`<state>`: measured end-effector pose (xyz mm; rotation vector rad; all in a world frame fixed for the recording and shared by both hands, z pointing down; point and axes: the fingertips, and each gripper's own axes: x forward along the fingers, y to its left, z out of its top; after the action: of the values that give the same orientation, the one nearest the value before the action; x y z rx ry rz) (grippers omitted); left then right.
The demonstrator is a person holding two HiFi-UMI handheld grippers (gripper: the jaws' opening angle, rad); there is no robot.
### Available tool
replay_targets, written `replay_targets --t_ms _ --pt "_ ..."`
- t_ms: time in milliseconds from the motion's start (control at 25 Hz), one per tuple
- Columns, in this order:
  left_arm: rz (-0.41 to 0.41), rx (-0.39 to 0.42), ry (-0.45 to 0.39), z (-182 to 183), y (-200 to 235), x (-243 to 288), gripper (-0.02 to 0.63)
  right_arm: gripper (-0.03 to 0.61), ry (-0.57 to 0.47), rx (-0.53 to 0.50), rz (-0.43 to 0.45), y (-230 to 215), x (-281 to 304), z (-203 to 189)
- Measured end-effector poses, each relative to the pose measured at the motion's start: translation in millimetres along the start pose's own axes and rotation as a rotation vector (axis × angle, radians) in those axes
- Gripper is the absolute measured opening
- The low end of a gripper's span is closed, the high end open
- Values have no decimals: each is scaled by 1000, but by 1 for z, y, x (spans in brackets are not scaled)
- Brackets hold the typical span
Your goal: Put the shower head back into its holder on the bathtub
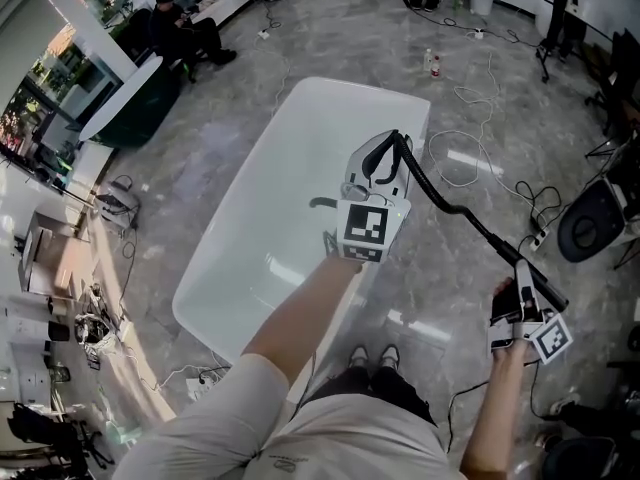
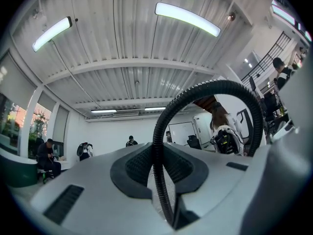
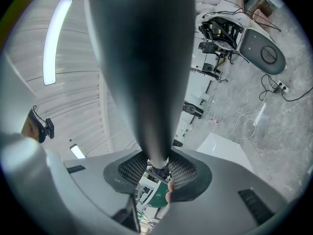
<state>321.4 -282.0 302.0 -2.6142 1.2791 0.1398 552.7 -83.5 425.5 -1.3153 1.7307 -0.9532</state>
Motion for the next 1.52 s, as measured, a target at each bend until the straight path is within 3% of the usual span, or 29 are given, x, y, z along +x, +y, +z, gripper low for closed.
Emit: replay_targets --t_ms 320,520,640,960,1280,1520 --pt "64 47 58 -23 35 -56 60 143 46 9 16 8 17 -25" --pt "118 96 10 10 48 -79 60 143 73 18 33 13 25 -33" --pt "122 136 27 14 52 -89 60 143 88 19 42 16 33 -40" --pt "99 103 223 -46 39 -108 60 143 85 21 14 4 24 -39" --pt "133 112 354 -48 50 -133 60 141 88 22 41 6 31 -39" --pt "87 30 487 -93 37 -150 60 143 104 -19 51 14 28 -37"
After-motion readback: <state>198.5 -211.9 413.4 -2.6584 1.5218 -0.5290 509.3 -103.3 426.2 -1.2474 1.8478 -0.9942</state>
